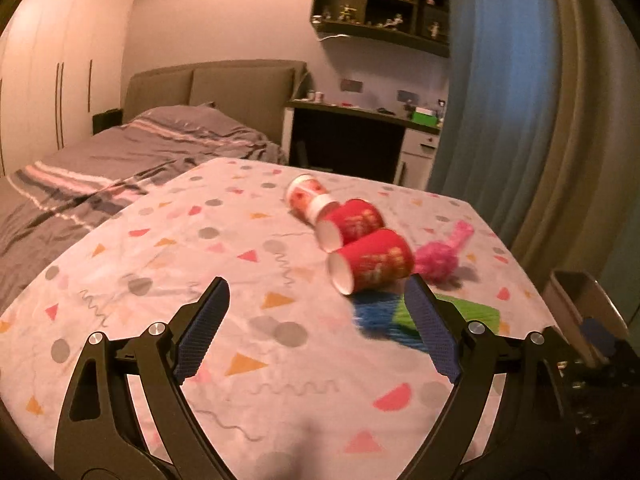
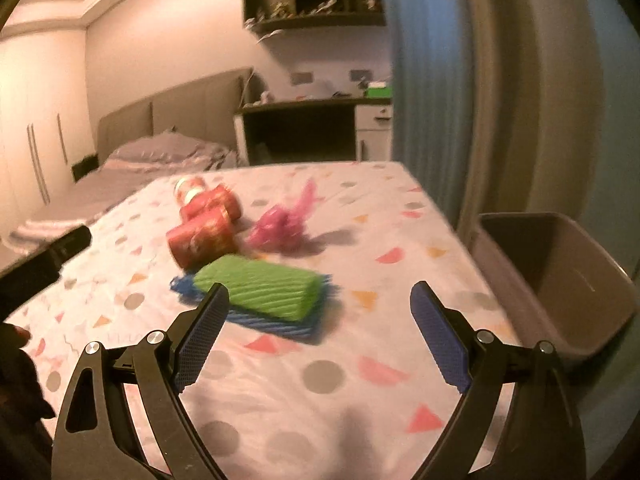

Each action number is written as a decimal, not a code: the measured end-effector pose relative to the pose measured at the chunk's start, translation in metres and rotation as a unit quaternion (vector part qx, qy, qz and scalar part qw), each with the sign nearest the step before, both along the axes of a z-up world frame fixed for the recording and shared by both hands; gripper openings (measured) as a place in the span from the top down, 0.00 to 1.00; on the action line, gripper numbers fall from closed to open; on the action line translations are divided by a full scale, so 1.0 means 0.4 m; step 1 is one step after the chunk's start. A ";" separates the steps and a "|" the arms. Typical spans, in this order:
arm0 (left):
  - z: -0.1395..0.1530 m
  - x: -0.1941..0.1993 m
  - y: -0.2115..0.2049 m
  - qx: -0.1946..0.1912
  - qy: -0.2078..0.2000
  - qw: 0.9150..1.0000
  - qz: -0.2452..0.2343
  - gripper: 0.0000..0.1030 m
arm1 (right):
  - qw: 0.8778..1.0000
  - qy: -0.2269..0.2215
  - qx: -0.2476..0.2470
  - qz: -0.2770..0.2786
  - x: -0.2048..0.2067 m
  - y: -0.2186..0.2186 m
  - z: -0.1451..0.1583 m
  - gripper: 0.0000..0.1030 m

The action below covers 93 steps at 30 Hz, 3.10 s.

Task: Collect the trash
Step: 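Move both open tools back over the remaining trash on the bed, then grasp the green foam net with the right tool while the left tool grasps a red paper cup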

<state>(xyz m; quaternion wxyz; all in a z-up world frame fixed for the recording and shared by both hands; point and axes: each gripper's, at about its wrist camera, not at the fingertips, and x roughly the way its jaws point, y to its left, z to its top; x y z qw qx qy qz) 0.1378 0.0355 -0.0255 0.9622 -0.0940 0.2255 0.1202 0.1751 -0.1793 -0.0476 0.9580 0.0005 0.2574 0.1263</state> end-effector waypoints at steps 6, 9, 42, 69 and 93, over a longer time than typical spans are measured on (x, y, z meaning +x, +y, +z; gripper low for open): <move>-0.016 0.000 0.038 -0.010 0.004 1.000 0.011 0.15 | 0.999 0.036 -0.030 0.024 0.075 0.088 -0.048 0.15; -0.025 0.003 0.052 -0.012 0.005 1.000 0.010 0.15 | 0.998 0.052 -0.029 0.029 0.109 0.100 -0.057 0.19; -0.046 0.044 0.020 -0.022 0.018 0.999 -0.028 0.15 | 0.997 0.051 0.042 0.033 0.110 0.000 -0.005 0.86; -0.092 0.399 -0.103 -0.021 0.114 0.993 -0.014 0.15 | 0.995 0.032 0.087 0.029 0.104 -0.096 0.014 0.86; -0.161 0.399 -0.059 -0.088 0.141 0.984 -0.063 0.55 | 0.994 0.035 0.101 0.029 0.111 -0.111 0.009 0.86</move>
